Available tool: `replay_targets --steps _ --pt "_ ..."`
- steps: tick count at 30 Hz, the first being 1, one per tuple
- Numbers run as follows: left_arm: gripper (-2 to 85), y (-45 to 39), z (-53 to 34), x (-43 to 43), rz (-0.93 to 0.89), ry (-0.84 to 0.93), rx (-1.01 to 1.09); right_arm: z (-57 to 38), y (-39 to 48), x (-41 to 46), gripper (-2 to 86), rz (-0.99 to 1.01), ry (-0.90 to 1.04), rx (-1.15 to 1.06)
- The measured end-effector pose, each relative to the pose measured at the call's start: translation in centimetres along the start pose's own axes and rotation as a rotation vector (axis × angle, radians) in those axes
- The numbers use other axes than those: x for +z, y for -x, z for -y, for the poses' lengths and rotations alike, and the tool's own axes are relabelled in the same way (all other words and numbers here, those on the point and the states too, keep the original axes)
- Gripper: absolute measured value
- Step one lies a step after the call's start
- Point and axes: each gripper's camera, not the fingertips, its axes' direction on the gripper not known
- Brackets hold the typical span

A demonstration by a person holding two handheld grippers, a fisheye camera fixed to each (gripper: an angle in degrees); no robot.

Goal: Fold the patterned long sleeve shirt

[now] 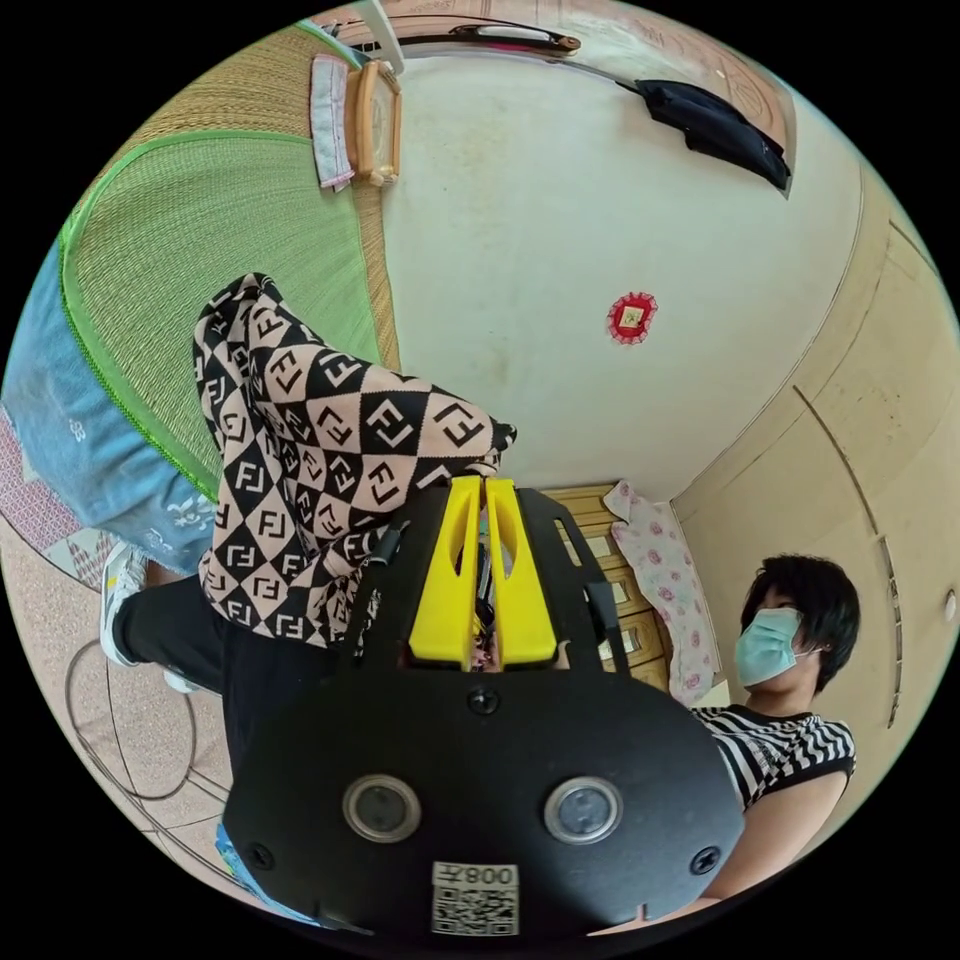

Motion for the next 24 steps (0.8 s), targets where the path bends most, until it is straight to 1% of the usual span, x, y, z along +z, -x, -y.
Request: replay_targets --steps 3,7,8,13,17,24 --pt "0.6 -0.6 -0.8 0.8 0.038 -0.014 0.0 0.0 -1.7 1.3 9.0 -0.083 0.057 0.026" --pt "0.6 -1.7 -1.4 1.7 0.12 -0.008 0.013 0.7 -4.4 3.7 9.5 0.011 0.104 0.121" --pt "0.6 -1.9 -1.6 1.8 0.142 -0.013 0.014 0.9 -4.9 4.3 9.7 0.009 0.119 0.145" --pt "0.7 -2.2 -2.8 2.5 0.171 -0.021 -0.001 1.6 -6.1 4.7 10.3 0.111 0.088 0.236" --pt "0.7 -2.4 -3.7 3.5 0.17 -0.011 -0.007 2.2 -5.6 4.0 10.6 0.176 0.044 0.289" --pt "0.6 -2.9 -5.1 4.9 0.165 0.011 -0.002 4.8 -2.8 5.2 9.6 0.248 0.042 0.329"
